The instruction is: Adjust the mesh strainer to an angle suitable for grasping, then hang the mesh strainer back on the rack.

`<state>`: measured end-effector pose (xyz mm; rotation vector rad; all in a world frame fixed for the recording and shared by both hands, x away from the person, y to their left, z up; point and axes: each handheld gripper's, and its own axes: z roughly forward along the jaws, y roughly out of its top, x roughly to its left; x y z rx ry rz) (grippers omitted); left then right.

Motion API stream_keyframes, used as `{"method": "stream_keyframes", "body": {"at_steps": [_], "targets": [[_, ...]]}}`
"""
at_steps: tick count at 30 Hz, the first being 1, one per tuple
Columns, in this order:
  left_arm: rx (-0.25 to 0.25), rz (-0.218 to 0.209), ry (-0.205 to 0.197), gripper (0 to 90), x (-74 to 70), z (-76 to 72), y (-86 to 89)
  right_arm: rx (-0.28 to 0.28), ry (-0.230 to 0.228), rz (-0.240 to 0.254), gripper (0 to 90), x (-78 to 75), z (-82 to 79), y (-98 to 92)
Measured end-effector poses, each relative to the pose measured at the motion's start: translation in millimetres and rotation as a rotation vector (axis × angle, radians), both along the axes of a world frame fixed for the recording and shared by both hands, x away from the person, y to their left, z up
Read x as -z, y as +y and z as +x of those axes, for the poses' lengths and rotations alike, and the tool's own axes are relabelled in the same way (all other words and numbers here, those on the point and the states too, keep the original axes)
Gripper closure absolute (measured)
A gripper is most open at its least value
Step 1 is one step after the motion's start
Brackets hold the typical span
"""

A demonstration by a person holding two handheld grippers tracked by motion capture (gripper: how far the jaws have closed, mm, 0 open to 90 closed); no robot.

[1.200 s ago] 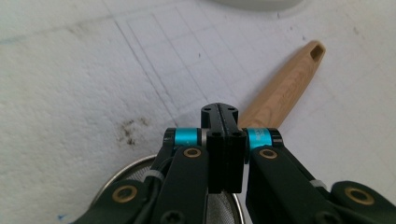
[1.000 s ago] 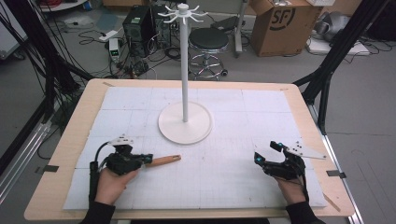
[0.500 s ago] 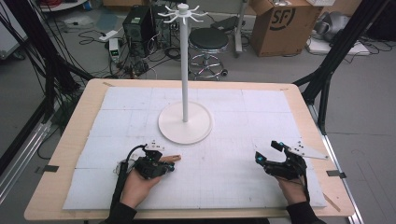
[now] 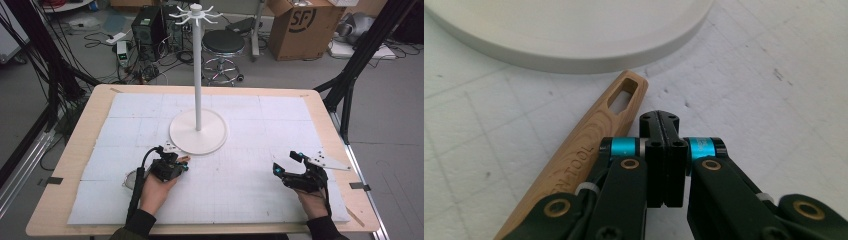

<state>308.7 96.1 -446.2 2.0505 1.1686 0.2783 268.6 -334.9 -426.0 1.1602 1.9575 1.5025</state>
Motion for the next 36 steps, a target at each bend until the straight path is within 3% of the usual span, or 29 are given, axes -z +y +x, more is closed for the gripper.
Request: {"method": "stream_keyframes", "body": {"at_steps": [2,5,6,10,13,15,20,22,26,36], "targets": [[0.001,-0.016,-0.005,89.7,-1.4,-0.2,2.9,-0.001,0.001,0.001,12.0,0.0,0.0,0.1],[0.021,-0.13,-0.022,74.3,-10.4,-4.1,11.0,-0.001,0.004,-0.004,12.1,0.3,0.2,0.0],[0.023,-0.155,-0.051,67.6,-16.1,-7.0,14.5,-0.001,0.015,-0.003,12.1,0.9,0.5,0.1],[0.018,-0.19,-0.118,57.9,-28.0,-14.3,27.8,-0.001,0.012,-0.005,12.1,1.1,1.2,0.5],[0.014,-0.194,-0.122,52.2,-32.2,-13.8,38.3,-0.001,0.01,-0.008,12.1,0.9,0.4,0.9],[0.027,-0.194,-0.125,43.3,-35.2,-13.8,46.8,-0.002,0.008,-0.008,12.1,0.5,-1.4,0.5],[0.078,-0.163,-0.127,41.3,-39.0,-12.0,63.7,0.001,0.004,-0.005,12.1,0.2,-1.3,-1.2],[0.085,-0.178,-0.097,41.9,-36.0,-9.7,71.1,0.0,0.008,-0.006,12.1,0.5,-1.2,-0.4],[0.081,-0.16,-0.033,44.2,-28.3,-5.4,80.0,0.0,0.007,-0.011,12.1,0.7,-0.9,-0.1],[0.12,-0.084,0.03,49.4,-19.7,-1.7,82.1,0.0,0.008,-0.011,12.1,1.0,-0.9,-0.1]]}}
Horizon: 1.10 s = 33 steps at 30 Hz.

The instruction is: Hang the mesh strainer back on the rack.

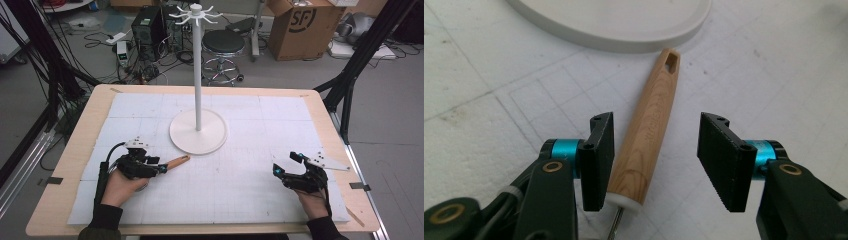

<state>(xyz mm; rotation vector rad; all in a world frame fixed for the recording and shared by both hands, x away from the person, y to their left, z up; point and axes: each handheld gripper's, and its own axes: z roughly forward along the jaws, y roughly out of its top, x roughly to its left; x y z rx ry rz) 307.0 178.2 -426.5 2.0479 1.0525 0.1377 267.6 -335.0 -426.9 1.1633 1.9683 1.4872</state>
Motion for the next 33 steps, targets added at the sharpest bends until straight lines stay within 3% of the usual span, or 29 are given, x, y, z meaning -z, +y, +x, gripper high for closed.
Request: {"method": "stream_keyframes", "body": {"at_steps": [5,8,9,17,33], "targets": [[0.026,0.101,0.045,51.2,5.1,2.8,-5.8,0.0,0.007,0.004,12.1,0.1,0.2,0.3],[0.029,0.124,0.059,51.8,7.4,5.1,-8.3,0.0,0.006,0.003,12.1,0.2,0.3,0.3],[0.035,0.15,0.062,52.3,8.2,6.0,-9.8,0.001,0.005,0.004,12.1,0.2,0.2,0.4],[0.078,0.282,0.035,56.1,4.7,5.9,-22.6,0.0,0.003,0.003,12.1,0.8,0.9,0.6],[0.129,0.437,0.089,59.3,-2.6,13.9,-42.4,-0.009,-0.003,0.002,12.0,-0.2,-1.2,3.7]]}}
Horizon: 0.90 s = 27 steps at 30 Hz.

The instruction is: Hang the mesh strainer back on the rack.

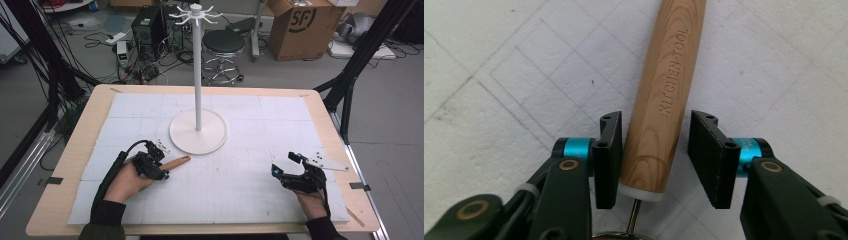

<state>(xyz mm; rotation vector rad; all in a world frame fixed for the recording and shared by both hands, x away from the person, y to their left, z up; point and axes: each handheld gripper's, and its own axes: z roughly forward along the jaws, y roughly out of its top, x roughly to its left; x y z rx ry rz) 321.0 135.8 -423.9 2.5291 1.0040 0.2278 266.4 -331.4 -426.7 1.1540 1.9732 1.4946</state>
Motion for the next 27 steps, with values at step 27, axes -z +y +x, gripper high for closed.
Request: {"method": "stream_keyframes", "body": {"at_steps": [27], "targets": [[0.028,-0.136,-0.025,69.0,-7.6,-13.8,34.3,0.021,-0.01,0.003,12.1,-0.5,-0.5,-5.0]]}}
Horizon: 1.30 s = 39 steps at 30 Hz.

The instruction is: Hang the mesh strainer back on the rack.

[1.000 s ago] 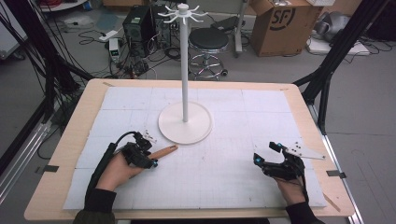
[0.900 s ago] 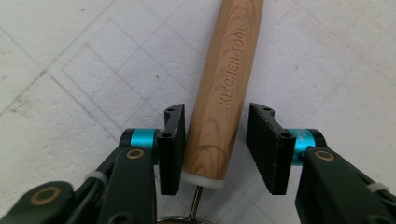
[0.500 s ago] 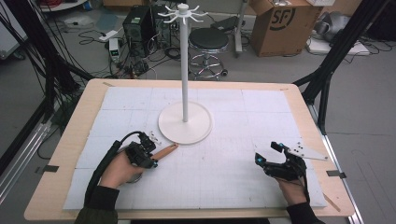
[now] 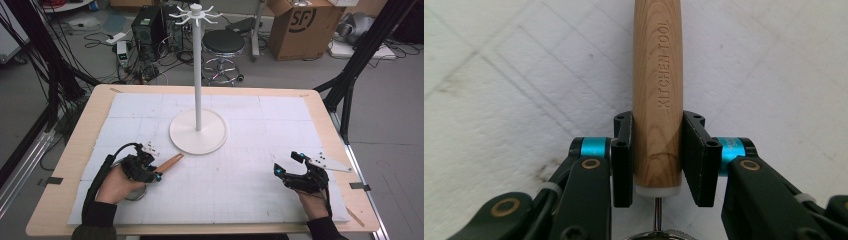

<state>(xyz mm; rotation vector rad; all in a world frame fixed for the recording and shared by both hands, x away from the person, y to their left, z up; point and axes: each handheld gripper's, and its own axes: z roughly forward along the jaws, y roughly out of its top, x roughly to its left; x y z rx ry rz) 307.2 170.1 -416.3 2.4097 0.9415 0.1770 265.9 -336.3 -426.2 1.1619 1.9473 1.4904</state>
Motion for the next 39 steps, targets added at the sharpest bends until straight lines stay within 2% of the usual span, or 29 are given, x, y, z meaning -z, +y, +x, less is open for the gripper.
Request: {"method": "stream_keyframes", "body": {"at_steps": [5,7,12,16,19,25,28,32,35,39], "targets": [[-0.032,-0.134,-0.055,69.1,-15.0,-1.6,12.8,-0.001,0.002,-0.003,12.1,0.5,0.7,0.8],[-0.038,-0.165,-0.083,69.1,-18.2,-2.1,15.3,-0.002,-0.003,-0.006,12.1,0.5,0.8,0.5],[-0.034,-0.242,-0.122,69.0,-22.4,-2.6,17.8,-0.001,-0.001,-0.002,12.1,0.2,0.3,0.2],[-0.053,-0.313,-0.169,69.0,-28.6,-3.8,20.8,-0.001,0.001,-0.001,12.1,0.0,0.2,0.0],[-0.054,-0.389,-0.2,69.0,-35.5,-4.1,22.8,0.001,0.002,0.001,12.1,-0.1,0.2,0.2],[-0.086,-0.469,-0.247,69.0,-42.3,-2.3,22.3,0.0,-0.001,-0.001,12.1,-0.2,0.2,0.4],[-0.116,-0.538,-0.271,69.0,-45.1,-0.9,24.6,-0.002,0.0,-0.003,12.1,0.3,0.9,0.6],[-0.109,-0.583,-0.295,69.0,-51.9,-0.8,24.2,0.001,0.003,-0.001,12.1,0.5,0.8,1.2],[-0.129,-0.612,-0.336,69.0,-59.2,-1.4,22.7,0.001,0.006,0.0,12.1,0.7,1.1,1.5],[-0.151,-0.683,-0.381,69.0,-68.2,-0.1,20.0,-0.003,0.006,0.002,12.1,0.5,0.9,1.5]]}}
